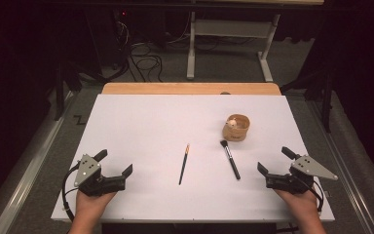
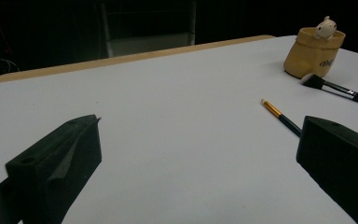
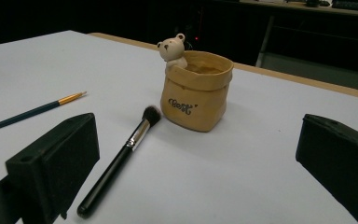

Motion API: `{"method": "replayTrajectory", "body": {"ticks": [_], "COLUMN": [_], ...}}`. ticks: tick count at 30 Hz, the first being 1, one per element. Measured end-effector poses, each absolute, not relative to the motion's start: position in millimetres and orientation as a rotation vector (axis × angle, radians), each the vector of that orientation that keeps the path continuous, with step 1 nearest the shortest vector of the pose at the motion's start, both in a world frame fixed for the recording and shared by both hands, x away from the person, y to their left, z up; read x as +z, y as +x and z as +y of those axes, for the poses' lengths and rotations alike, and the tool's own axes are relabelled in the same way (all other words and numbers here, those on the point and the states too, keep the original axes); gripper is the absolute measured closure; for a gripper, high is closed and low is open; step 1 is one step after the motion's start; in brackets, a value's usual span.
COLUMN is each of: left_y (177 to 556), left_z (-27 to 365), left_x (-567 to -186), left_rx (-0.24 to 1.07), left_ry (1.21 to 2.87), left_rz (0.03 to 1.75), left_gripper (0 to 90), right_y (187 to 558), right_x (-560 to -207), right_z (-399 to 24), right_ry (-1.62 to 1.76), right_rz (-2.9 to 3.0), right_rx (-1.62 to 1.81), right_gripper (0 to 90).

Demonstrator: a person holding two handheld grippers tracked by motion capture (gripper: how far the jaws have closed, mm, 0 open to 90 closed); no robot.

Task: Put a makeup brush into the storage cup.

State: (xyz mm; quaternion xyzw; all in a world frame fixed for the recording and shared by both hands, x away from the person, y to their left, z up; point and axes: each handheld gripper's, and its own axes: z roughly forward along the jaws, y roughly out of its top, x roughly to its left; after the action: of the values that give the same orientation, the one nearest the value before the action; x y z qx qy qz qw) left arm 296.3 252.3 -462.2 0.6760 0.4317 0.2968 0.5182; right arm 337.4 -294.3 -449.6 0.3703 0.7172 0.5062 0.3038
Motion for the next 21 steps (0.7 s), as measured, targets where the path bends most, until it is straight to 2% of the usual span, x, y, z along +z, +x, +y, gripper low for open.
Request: {"method": "replayTrajectory", "body": {"ticks": [21], "left_y": [296.1], "left_z": [249.7], "left_x": [-464.1], "left_rx": [0.72], "left_ry": [1.644], "left_rz": [1.028], "left_gripper": [4.2], "right_y": [336.5], "right_x": [-452.1], "right_z": [-291.1], "right_ry": [0.969], "right_rz": [1.915], "right_rx": [1.335], "right_gripper": [0.3]}}
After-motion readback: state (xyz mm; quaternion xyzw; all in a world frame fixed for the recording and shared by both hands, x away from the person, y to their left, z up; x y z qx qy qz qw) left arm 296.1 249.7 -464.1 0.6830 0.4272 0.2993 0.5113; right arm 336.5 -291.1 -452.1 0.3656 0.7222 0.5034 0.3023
